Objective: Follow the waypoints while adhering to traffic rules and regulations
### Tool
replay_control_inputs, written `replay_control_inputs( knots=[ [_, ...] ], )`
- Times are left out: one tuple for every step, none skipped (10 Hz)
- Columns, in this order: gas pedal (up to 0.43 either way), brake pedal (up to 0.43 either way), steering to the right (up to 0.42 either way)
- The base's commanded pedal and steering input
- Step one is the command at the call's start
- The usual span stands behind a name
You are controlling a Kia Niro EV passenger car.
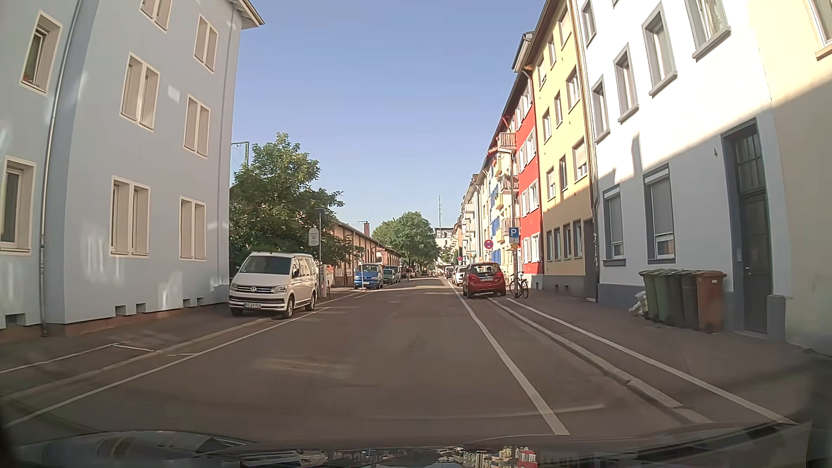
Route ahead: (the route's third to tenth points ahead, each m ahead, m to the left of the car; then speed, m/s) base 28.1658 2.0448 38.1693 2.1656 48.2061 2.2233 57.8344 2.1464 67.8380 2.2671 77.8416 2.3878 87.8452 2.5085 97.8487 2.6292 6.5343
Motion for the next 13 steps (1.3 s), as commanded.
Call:
replay_control_inputs(
  knots=[
    [0.189,0.0,-0.004],
    [0.177,0.0,-0.007],
    [0.177,0.0,-0.012],
    [0.177,0.0,-0.013],
    [0.177,0.0,-0.014],
    [0.177,0.0,-0.012],
    [0.177,0.0,-0.011],
    [0.177,0.0,-0.01],
    [0.177,0.0,-0.008],
    [0.177,0.0,-0.004],
    [0.169,0.0,-0.003],
    [0.15,0.0,-0.003],
    [0.138,0.0,-0.003]
  ],
)
